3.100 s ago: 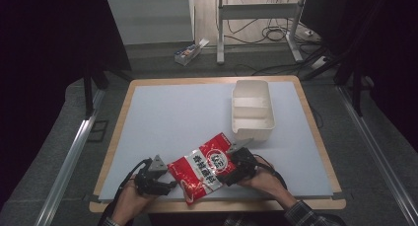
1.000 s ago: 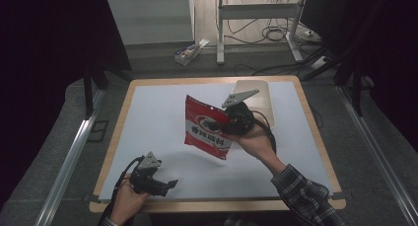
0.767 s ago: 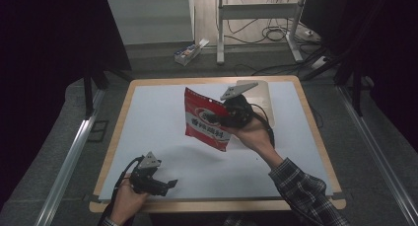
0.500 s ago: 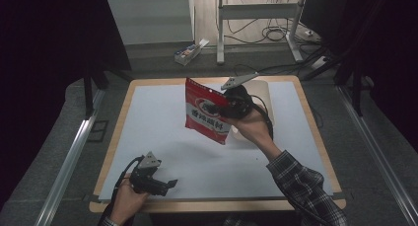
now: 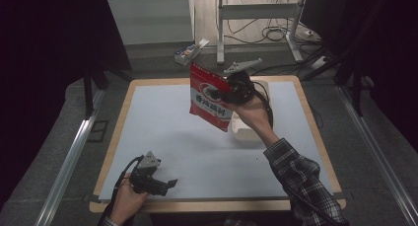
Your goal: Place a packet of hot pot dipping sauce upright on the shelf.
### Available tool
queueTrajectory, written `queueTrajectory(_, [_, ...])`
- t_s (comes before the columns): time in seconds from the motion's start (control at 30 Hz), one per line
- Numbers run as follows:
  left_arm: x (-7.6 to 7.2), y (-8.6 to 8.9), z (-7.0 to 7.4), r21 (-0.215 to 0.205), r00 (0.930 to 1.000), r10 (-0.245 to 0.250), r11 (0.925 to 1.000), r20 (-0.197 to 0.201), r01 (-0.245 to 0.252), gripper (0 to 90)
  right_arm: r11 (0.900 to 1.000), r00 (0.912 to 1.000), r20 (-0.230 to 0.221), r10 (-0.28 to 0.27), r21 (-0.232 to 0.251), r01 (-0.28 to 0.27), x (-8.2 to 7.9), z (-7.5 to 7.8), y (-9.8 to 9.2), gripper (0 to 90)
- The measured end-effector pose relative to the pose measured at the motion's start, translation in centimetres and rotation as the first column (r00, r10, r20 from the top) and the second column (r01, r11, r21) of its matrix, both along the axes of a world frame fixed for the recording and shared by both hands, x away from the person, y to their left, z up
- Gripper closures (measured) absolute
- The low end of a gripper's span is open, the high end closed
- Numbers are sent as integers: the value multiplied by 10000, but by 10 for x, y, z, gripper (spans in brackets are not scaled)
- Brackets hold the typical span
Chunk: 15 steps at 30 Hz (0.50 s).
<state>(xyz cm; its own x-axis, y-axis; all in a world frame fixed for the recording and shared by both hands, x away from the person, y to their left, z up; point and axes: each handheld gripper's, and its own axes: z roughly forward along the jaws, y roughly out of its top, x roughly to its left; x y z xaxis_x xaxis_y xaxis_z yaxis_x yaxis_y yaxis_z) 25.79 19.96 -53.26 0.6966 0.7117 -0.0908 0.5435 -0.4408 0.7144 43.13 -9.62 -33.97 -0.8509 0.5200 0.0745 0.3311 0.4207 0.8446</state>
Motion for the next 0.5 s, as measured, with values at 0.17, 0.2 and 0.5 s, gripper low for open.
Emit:
queueTrajectory(0.17, [0,-1,0,46,10000,-66,10000,3,66,22,9995,9995,34,-304,-42,304,8,2,-6,890])
queueTrajectory(0.2, [0,-1,0,42,10000,-74,10000,7,74,22,9993,9993,42,-364,-45,364,9,2,-7,890])
queueTrajectory(0.5, [0,-1,0,49,10000,-96,9999,-14,96,23,9965,9965,100,-836,-85,837,21,3,-19,890])
